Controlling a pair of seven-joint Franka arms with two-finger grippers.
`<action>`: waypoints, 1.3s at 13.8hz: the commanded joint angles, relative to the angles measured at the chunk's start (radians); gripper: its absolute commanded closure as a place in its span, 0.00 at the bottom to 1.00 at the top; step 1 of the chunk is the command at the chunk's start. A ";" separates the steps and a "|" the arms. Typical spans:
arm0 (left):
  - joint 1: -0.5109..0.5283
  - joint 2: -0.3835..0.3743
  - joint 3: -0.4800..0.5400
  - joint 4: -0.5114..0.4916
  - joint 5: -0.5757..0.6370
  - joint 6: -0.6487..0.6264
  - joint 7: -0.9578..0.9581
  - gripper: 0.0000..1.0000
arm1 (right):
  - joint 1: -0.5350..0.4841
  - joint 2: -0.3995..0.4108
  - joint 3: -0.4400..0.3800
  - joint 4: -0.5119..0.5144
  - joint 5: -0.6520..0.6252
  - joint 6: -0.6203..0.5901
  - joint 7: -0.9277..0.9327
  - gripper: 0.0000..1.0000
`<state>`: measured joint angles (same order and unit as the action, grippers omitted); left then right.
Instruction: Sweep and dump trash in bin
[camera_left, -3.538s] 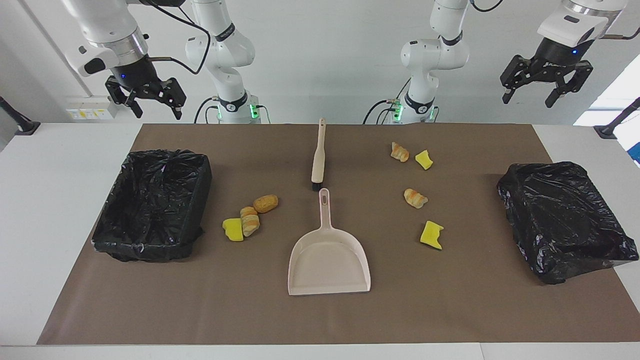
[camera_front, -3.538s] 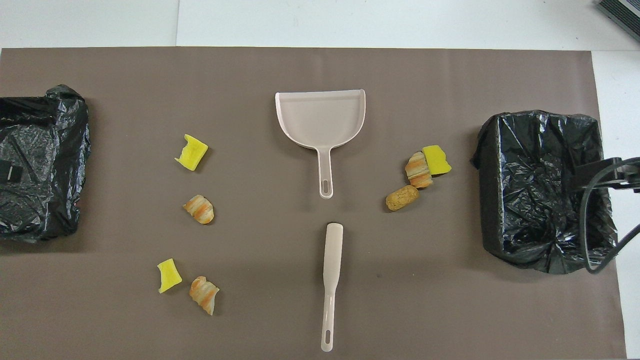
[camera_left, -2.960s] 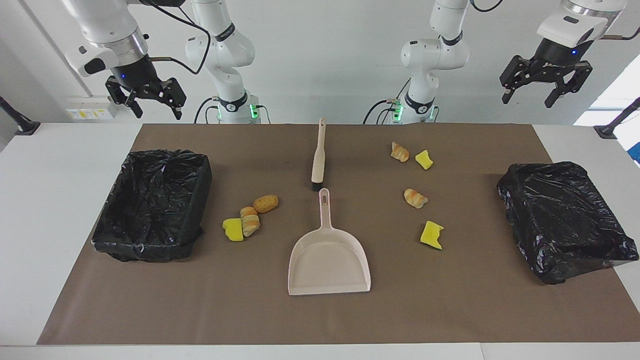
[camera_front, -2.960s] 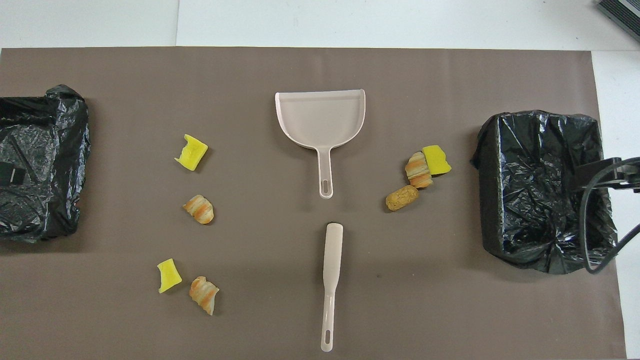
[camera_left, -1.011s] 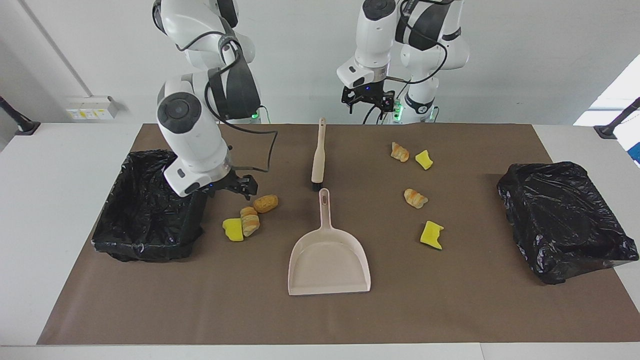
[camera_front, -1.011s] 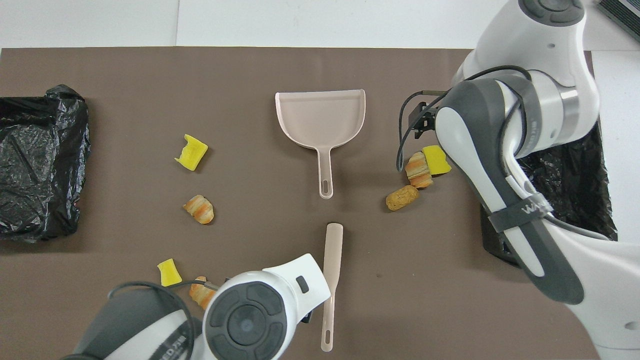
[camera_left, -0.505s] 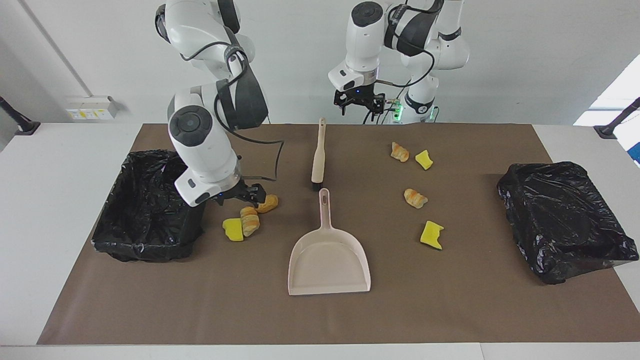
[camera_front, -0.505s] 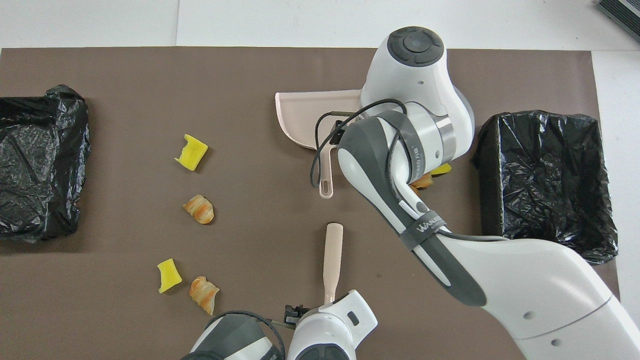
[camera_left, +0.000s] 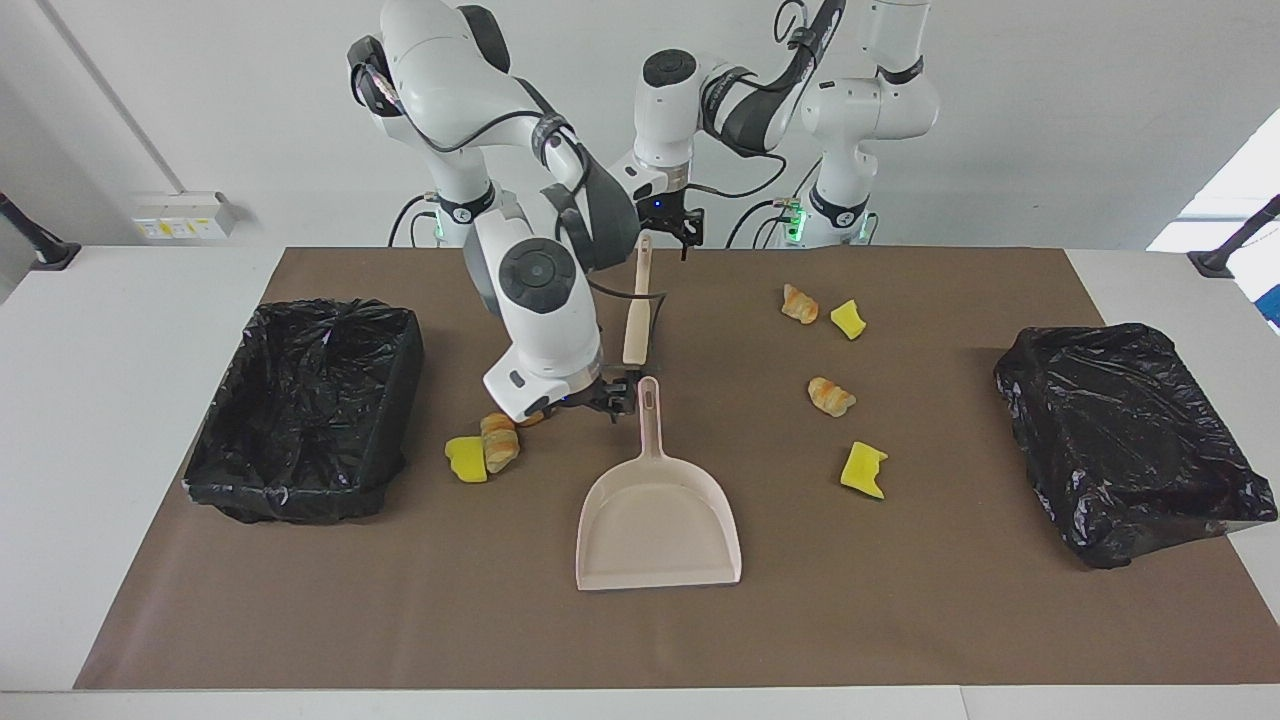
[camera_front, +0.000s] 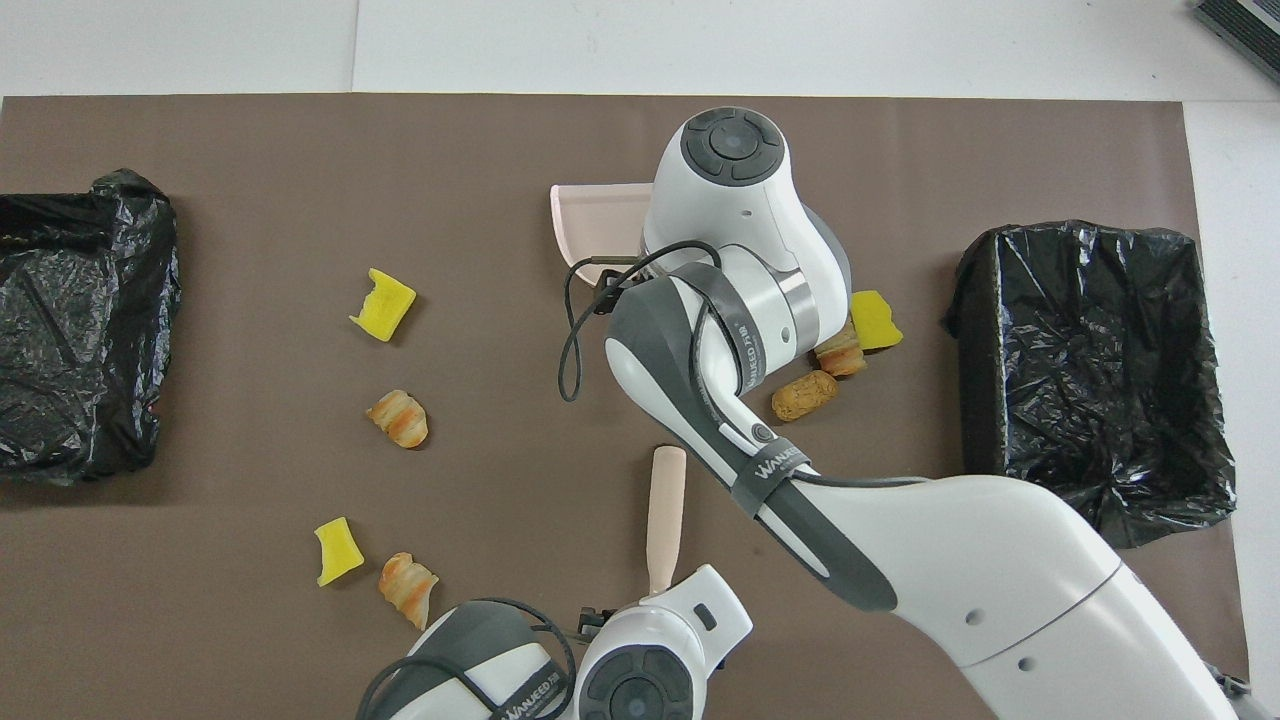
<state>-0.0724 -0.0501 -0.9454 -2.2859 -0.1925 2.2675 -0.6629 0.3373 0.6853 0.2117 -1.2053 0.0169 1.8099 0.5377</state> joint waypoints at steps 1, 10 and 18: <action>-0.003 0.015 -0.003 -0.020 -0.008 0.038 -0.007 0.12 | -0.012 -0.021 0.009 -0.049 0.023 0.009 -0.065 0.00; 0.005 0.058 -0.001 -0.010 -0.007 0.027 -0.001 0.70 | -0.004 -0.038 0.012 -0.120 0.032 0.068 -0.077 0.49; 0.056 -0.045 0.036 0.036 0.005 -0.264 0.161 1.00 | -0.017 -0.041 0.012 -0.117 0.014 0.045 -0.085 1.00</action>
<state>-0.0368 -0.0223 -0.9303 -2.2536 -0.1875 2.0969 -0.5870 0.3408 0.6751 0.2186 -1.2857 0.0223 1.8528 0.4813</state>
